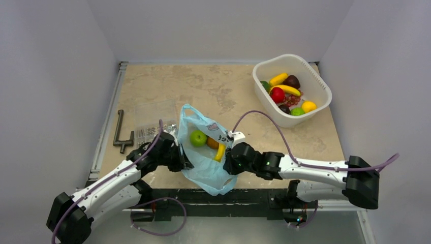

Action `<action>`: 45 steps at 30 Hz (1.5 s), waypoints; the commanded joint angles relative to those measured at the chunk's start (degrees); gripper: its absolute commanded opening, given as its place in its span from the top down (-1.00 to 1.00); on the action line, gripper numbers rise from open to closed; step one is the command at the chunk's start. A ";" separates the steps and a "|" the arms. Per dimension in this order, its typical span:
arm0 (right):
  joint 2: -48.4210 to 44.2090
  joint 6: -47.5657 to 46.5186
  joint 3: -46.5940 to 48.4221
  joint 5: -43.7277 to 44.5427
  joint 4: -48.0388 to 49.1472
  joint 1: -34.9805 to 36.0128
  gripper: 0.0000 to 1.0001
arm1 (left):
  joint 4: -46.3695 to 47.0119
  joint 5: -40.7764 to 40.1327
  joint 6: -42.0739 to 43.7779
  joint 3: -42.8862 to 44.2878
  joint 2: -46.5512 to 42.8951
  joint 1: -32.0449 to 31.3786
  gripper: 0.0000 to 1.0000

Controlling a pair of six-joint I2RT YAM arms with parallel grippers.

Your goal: Take the fake fruits out of the plastic bag

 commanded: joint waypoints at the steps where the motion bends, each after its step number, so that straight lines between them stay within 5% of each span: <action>1: -5.71 4.21 -4.59 6.60 -2.95 0.07 0.67 | 9.55 5.00 1.79 -2.23 1.83 -0.32 0.73; 4: -4.91 7.12 -5.85 9.07 -5.08 0.08 0.65 | 8.57 5.19 3.52 -1.83 2.49 -0.37 0.93; 13: -4.11 -1.00 6.35 8.40 -9.20 0.12 0.66 | 9.00 7.33 4.83 -1.45 2.09 -0.60 0.97; 26: 9.08 3.38 16.81 8.77 -3.18 -0.38 0.15 | 8.62 6.52 4.94 1.47 4.19 -2.72 1.00; 31: 13.74 6.93 21.42 17.16 -14.45 -0.89 0.15 | 8.60 5.58 4.78 2.75 4.90 -4.50 1.00; 45: 16.19 4.69 15.93 16.64 -9.02 -5.61 -0.17 | 10.03 4.31 3.96 4.34 8.31 -7.99 1.00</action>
